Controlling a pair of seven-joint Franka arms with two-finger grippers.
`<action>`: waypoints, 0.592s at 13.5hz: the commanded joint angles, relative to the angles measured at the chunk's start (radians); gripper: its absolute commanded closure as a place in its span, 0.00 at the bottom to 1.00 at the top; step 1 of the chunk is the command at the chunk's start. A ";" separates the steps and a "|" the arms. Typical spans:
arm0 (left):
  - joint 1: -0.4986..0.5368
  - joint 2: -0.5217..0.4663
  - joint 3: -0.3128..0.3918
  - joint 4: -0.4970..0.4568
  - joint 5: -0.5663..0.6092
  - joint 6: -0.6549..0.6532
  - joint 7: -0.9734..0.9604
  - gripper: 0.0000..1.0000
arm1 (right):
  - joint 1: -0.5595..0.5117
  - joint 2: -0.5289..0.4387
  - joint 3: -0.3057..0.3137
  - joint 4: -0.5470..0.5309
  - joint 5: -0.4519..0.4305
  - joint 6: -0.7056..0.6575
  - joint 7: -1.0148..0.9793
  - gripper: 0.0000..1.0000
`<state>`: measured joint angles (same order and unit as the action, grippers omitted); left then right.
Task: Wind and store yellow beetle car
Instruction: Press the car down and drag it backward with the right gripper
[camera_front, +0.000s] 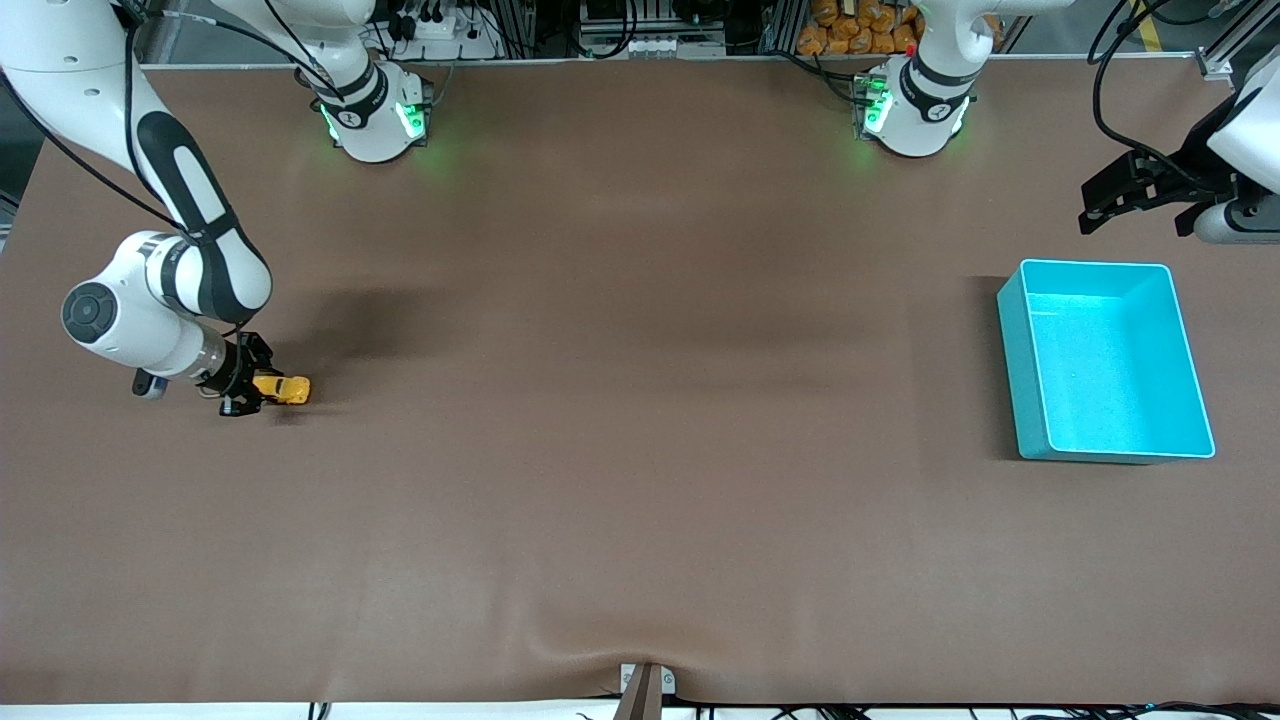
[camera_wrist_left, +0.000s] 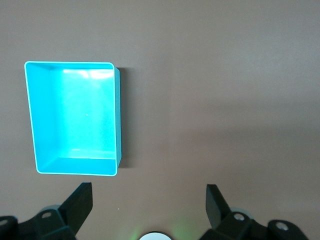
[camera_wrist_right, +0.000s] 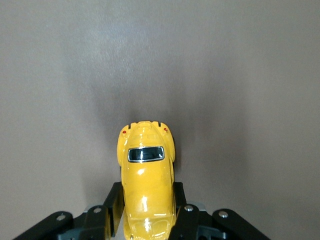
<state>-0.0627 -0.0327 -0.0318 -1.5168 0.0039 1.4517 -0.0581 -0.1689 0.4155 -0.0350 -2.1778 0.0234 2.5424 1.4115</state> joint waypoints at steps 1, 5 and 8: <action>0.001 -0.016 0.004 -0.003 -0.021 0.007 0.011 0.00 | -0.038 0.069 0.006 0.026 -0.055 0.015 -0.005 0.79; 0.001 -0.016 0.004 -0.003 -0.021 0.007 0.011 0.00 | -0.069 0.085 0.006 0.044 -0.077 0.016 -0.017 0.79; 0.001 -0.016 0.004 -0.003 -0.022 0.007 0.011 0.00 | -0.107 0.083 0.006 0.049 -0.079 0.016 -0.071 0.79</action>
<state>-0.0627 -0.0327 -0.0317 -1.5168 0.0039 1.4518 -0.0581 -0.2285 0.4301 -0.0375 -2.1536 -0.0269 2.5380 1.3781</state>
